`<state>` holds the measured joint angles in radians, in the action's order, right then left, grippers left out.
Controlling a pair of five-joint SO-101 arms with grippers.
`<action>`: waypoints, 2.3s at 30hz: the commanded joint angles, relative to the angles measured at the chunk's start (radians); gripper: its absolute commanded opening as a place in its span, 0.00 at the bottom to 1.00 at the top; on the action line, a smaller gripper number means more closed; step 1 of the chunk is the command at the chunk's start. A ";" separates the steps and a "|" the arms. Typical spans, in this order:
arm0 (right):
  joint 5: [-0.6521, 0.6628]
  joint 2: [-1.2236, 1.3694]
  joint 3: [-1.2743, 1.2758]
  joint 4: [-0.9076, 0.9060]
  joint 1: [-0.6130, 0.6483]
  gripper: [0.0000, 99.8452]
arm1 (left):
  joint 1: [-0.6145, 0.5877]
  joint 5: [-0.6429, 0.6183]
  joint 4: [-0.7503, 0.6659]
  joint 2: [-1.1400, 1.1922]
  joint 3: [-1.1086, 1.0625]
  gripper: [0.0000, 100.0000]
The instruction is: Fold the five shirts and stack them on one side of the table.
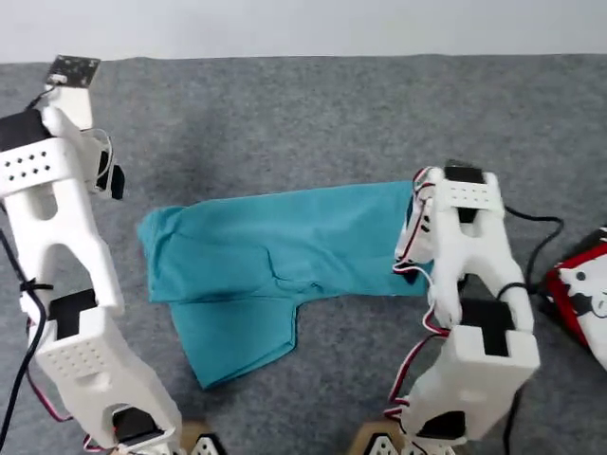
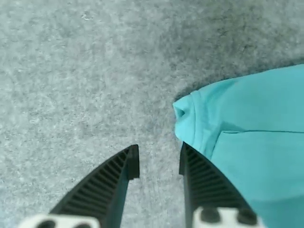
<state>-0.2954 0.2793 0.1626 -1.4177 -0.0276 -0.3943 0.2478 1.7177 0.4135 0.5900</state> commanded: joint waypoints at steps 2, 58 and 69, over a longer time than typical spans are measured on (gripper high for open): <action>-0.012 0.021 -0.077 0.068 0.044 0.25 | -0.002 -0.005 -0.023 -0.057 0.005 0.15; 0.115 0.094 -0.411 -0.213 0.005 0.15 | -0.003 -0.005 -0.077 -0.055 -0.090 0.15; 0.115 0.217 -0.405 -0.196 0.025 0.14 | -0.005 -0.002 -0.101 -0.064 -0.143 0.15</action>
<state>-0.1803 0.4987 -0.2056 -1.6249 -0.0031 -0.3943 0.2478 1.6364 0.4135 0.4411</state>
